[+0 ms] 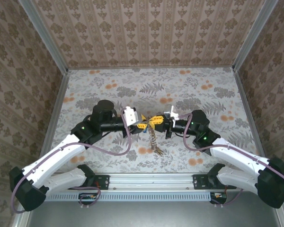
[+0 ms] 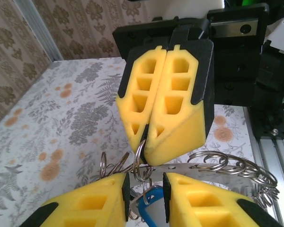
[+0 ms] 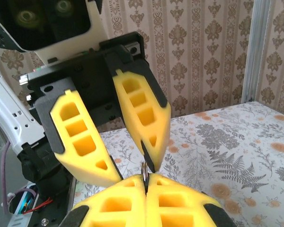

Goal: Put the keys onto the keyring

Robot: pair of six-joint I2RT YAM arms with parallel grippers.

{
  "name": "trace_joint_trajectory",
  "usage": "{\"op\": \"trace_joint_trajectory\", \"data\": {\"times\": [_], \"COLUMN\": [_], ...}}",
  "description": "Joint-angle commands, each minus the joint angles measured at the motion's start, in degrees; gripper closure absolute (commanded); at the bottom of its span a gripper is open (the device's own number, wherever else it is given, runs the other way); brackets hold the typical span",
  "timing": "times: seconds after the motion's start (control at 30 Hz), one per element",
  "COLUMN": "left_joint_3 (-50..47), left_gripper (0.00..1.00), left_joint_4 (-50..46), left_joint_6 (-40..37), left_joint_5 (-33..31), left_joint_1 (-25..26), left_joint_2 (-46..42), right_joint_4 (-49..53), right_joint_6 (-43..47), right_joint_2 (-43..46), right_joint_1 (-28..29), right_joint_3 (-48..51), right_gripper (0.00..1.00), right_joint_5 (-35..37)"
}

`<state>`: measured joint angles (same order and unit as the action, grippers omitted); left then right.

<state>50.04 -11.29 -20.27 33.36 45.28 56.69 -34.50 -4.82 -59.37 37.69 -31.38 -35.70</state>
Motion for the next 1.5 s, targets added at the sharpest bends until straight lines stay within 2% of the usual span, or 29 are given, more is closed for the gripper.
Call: {"op": "trace_joint_trajectory", "data": {"times": [0.0, 0.03, 0.17, 0.3, 0.33, 0.43, 0.53, 0.6, 0.7, 0.83, 1.0, 1.17, 1.23, 1.4, 1.47], "left_joint_3": [1.6, 1.8, 1.9, 1.8, 1.9, 3.2, 7.0, 10.5, 14.7, 18.4, 21.7, 23.4, 23.3, 23.8, 23.9], "left_gripper": [0.73, 0.74, 0.83, 0.99, 1.0, 1.0, 1.0, 1.0, 1.0, 1.0, 1.0, 1.0, 1.0, 1.0, 1.0], "left_joint_4": [0.3, 0.4, 0.2, -0.5, -0.9, -4.9, -13.4, -20.3, -27.0, -31.0, -34.1, -36.2, -35.6, -35.1, -34.8], "left_joint_6": [1.9, 1.9, 1.6, 1.0, 0.7, -1.6, -6.5, -10.9, -14.4, -16.2, -17.6, -19.0, -19.1, -19.1, -19.0], "left_joint_5": [3.1, 4.8, 5.0, 4.0, 3.9, 2.5, -1.1, -5.0, -7.3, -9.1, -9.1, -8.7, -8.3, -7.9, -7.6], "left_joint_1": [-0.3, -0.3, -0.3, -0.5, -0.5, -0.6, -0.1, 1.8, 3.3, 4.9, 6.5, 7.7, 7.8, 8.0, 8.0], "left_joint_2": [0.1, 0.2, 0.3, 0.0, 0.0, -0.4, 0.5, 2.0, 4.0, 6.5, 9.7, 11.8, 11.8, 12.2, 12.2], "right_joint_4": [-4.5, -4.6, -4.8, -4.3, -3.8, 6.6, 25.6, 34.7, 41.7, 44.1, 37.4, 36.9, 37.2, 37.1, 36.7], "right_joint_6": [0.8, 0.8, 1.3, 1.9, 2.2, 8.2, 19.9, 26.1, 30.6, 31.1, 25.6, 24.9, 24.9, 24.7, 24.2], "right_joint_2": [0.1, 0.1, 0.0, 0.5, 0.7, 2.6, 4.4, 5.4, 6.3, 5.5, 3.6, 2.1, 1.9, 1.2, 0.8], "right_joint_1": [0.5, 0.5, 0.7, 0.8, 0.8, 0.8, 0.9, 0.8, 0.8, 1.0, 1.8, 2.6, 2.9, 3.4, 3.5], "right_joint_3": [-2.7, -2.7, -2.6, -2.1, -2.1, -3.8, -8.4, -10.2, -11.8, -13.5, -12.5, -12.9, -12.8, -12.8, -12.8], "right_gripper": [1.0, 1.0, 1.0, 1.0, 1.0, 1.0, 0.8, 0.72, 0.66, 0.63, 0.62, 0.65, 0.68, 0.84, 0.84], "right_joint_5": [-1.2, -1.0, -1.6, -1.9, -1.9, -2.6, -2.8, -2.7, -1.4, -1.1, -2.5, -2.0, -2.2, -2.9, -2.6]}}
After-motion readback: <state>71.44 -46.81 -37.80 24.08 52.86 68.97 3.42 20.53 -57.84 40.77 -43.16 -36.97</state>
